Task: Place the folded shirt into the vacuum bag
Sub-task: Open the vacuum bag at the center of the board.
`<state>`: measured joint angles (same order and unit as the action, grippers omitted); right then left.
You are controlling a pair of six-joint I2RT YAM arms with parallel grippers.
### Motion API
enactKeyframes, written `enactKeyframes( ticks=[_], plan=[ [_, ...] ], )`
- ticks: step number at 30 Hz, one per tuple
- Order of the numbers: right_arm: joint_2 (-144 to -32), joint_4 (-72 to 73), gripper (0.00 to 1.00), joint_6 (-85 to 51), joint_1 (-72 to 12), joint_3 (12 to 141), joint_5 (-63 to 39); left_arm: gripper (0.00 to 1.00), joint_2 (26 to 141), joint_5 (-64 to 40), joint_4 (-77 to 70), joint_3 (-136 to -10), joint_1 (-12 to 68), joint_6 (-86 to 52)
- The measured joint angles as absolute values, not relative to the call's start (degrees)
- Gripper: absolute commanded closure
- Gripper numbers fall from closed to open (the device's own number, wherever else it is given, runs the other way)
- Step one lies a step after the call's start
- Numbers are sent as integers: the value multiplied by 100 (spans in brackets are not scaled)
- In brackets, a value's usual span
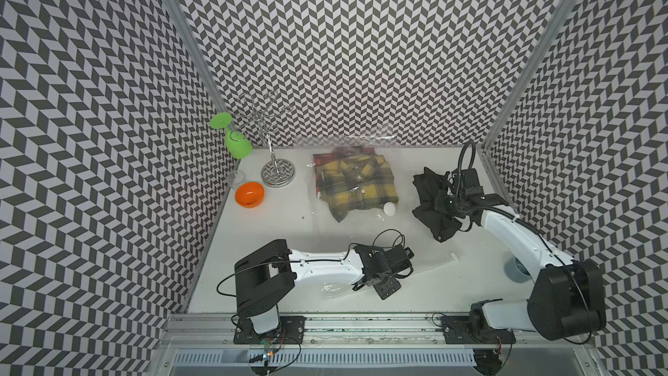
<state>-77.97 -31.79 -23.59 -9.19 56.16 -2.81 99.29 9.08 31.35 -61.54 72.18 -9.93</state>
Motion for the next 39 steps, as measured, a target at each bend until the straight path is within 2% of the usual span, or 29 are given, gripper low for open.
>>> enactKeyframes(
  ticks=[4, 7, 13, 18, 25, 28, 34, 39],
  plan=[
    [-7710, -3210, 100, -2364, -919, 5546, -290, 31, 10077, 1459, 3140, -6160, 7231, -926],
    [-7618, -3262, 100, -2364, -919, 5544, -336, 39, 10103, 1817, 3135, -6160, 7155, -825],
    [-7006, -3527, 100, -2471, -1002, 5448, -742, 74, 9872, 2029, 2976, -6163, 6742, -620],
    [-6342, -3994, 100, -2600, -1614, 5441, -996, 100, 9393, 1546, 2729, -6176, 6110, -558],
    [-5339, -4495, 100, -2976, -2609, 5179, -1494, 100, 8952, 239, 2191, -6198, 5210, -875],
    [-5129, -4504, 100, -3205, -3358, 5223, -1483, 100, 8952, -143, 2088, -6202, 4925, -1033],
    [-5336, -3994, 100, -3701, -4694, 4729, -1396, 100, 8866, -631, 2069, -6440, 4674, -1280],
    [-5996, -3697, 100, -3728, -4871, 4141, -1072, 100, 8652, -718, 2130, -6875, 4602, -1337]
  ],
)
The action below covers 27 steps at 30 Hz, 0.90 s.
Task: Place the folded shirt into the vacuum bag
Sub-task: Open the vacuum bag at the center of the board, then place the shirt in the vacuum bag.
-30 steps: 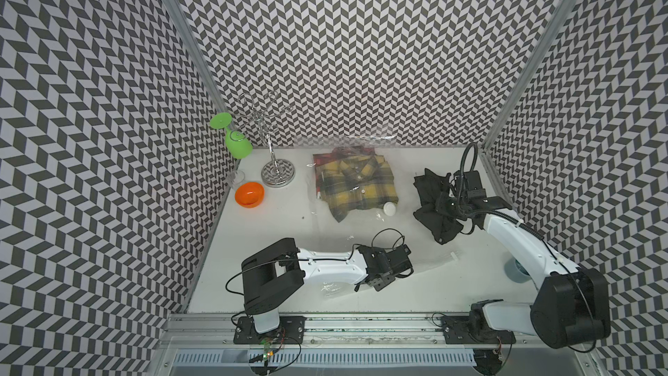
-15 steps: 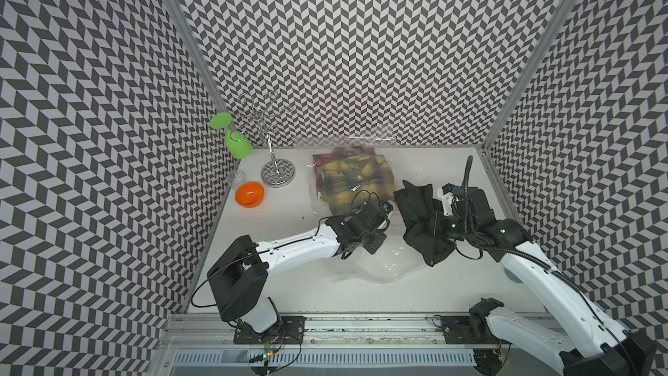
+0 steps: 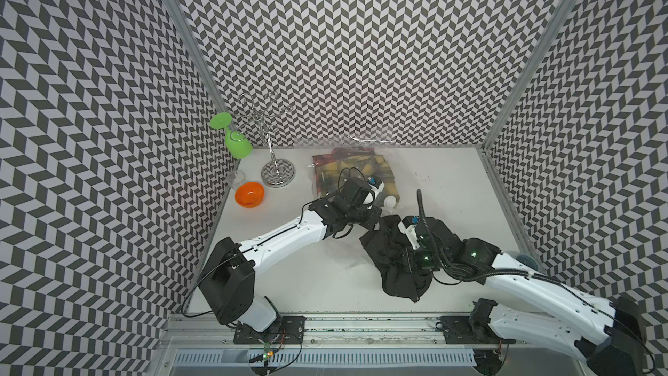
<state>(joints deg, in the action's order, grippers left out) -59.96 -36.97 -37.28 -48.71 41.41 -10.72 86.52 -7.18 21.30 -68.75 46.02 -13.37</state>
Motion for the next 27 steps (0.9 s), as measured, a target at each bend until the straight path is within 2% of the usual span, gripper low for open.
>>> enactKeyframes(
  ticks=[7, 15, 21, 23, 24, 25, 26, 27],
  plan=[
    [-6768, -3673, 100, -3719, -4869, 3516, -644, 100, 8062, -770, 2130, -7290, 4733, -1345],
    [-6829, -3809, 100, -3647, -4869, 4390, -585, 100, 7979, -906, 2099, -7212, 5098, -1358],
    [-6941, -3232, 100, -3612, -4866, 4925, -593, 100, 7950, -1009, 2058, -6921, 5103, -1446],
    [-7218, -3072, 90, -3597, -4812, 4963, -548, 100, 7935, -1015, 2056, -6845, 5100, -1470],
    [-7360, -2985, 70, -3573, -4759, 4958, -554, 100, 7937, -1015, 2045, -6812, 5100, -1474],
    [-7505, -2849, 56, -3562, -4685, 4925, -556, 100, 7937, -1015, 2038, -6777, 5100, -1487],
    [-7592, -2661, 43, -3562, -4606, 4845, -556, 100, 7937, -1017, 2027, -6737, 5100, -1490],
    [-7627, -2523, 35, -3546, -4543, 4762, -582, 100, 7937, -1022, 2021, -6716, 5100, -1492]
  ],
)
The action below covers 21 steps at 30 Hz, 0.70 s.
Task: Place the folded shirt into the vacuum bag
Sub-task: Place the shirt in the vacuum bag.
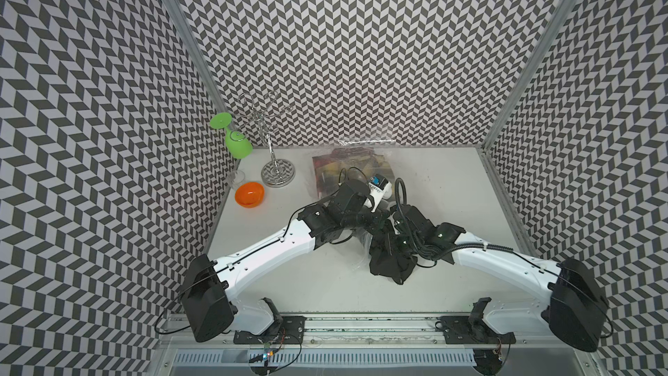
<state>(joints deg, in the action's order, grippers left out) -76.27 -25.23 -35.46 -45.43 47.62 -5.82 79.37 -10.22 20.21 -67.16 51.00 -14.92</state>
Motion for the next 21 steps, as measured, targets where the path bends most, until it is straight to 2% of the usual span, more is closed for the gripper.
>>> enactKeyframes(
  ticks=[2, 5, 11, 13, 15, 18, 21],
  plan=[
    [-7658, -2316, 17, -3454, -4401, 4604, -707, 100, 7937, -1035, 2018, -6689, 5103, -1492],
    [-7653, -2338, 0, -3262, -4292, 4639, -873, 100, 7937, -1061, 2012, -6685, 5103, -1487],
    [-6877, -3024, 0, -3020, -3861, 4698, -996, 100, 7937, -1146, 1881, -6685, 5103, -1485],
    [-6410, -3262, 6, -3009, -3671, 4670, -982, 100, 7937, -1194, 1780, -6663, 5103, -1487],
    [-5992, -3391, 18, -3107, -3607, 4574, -1017, 100, 7937, -1267, 1671, -6613, 5105, -1498],
    [-5404, -3374, 43, -3538, -3586, 4152, -1328, 100, 7944, -1343, 1610, -6519, 5113, -1525],
    [-5170, -3275, 54, -4180, -3677, 3533, -1638, 100, 8012, -1402, 1599, -6447, 5137, -1557]
  ],
)
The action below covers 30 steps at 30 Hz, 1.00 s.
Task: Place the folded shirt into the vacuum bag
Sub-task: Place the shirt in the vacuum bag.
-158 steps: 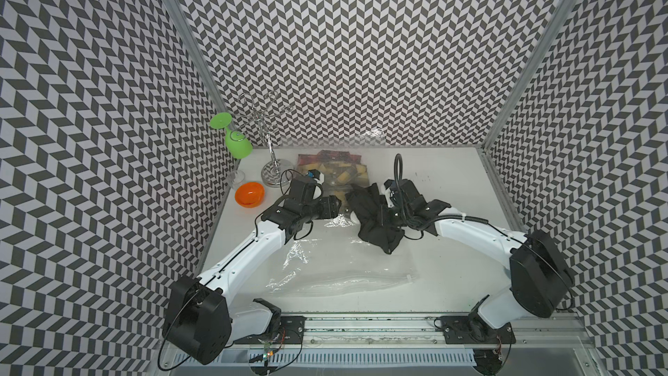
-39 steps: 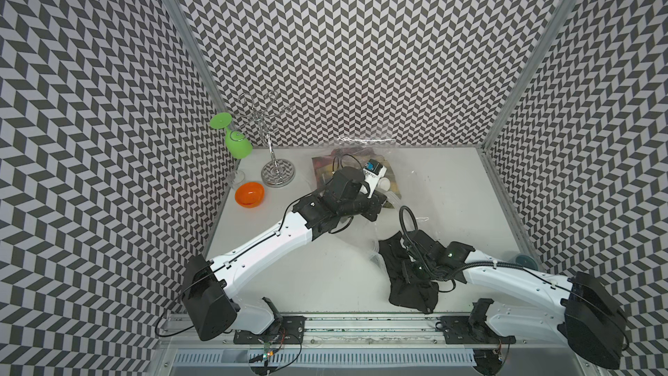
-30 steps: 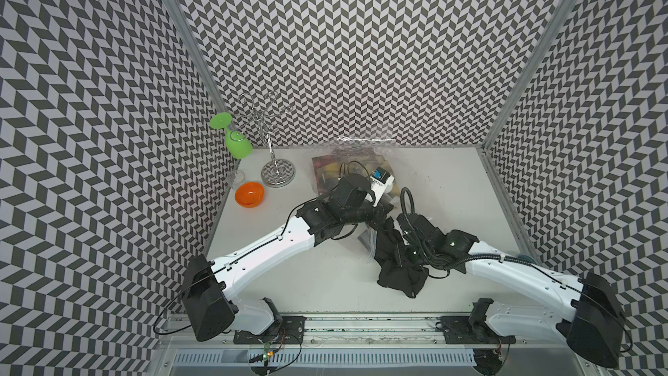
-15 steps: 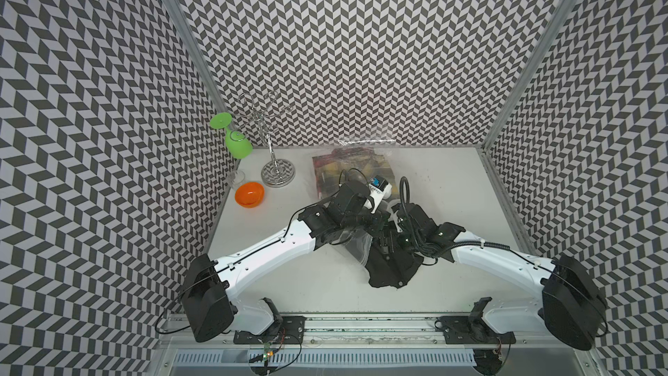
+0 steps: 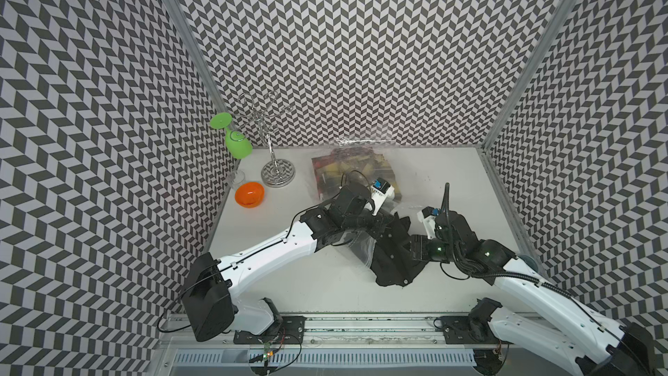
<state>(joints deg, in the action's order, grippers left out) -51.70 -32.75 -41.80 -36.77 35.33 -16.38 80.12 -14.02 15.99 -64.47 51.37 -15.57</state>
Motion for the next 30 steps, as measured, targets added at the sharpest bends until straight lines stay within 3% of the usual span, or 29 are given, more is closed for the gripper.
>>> enactKeyframes(
  ticks=[9, 14, 18, 22, 27, 30],
  plan=[
    [-5063, -2980, 49, -5459, -3750, 2333, -1785, 100, 8145, -1490, 1505, -6407, 5304, -1660],
    [-5179, -2635, 31, -5857, -3750, 1881, -2018, 100, 8178, -1498, 1413, -6407, 5365, -1682],
    [-5319, -2314, 28, -6042, -3739, 1844, -2047, 100, 8219, -1529, 1378, -6407, 5376, -1693],
    [-5502, -1688, 43, -6254, -3732, 1704, -2259, 100, 8241, -1533, 1367, -6407, 5426, -1723],
    [-5430, -1243, 73, -6733, -3732, 1568, -2451, 100, 8307, -1557, 1363, -6407, 5518, -1761],
    [-5214, -1004, 83, -6995, -3732, 1664, -2508, 100, 8348, -1584, 1365, -6407, 5581, -1763]
  ],
)
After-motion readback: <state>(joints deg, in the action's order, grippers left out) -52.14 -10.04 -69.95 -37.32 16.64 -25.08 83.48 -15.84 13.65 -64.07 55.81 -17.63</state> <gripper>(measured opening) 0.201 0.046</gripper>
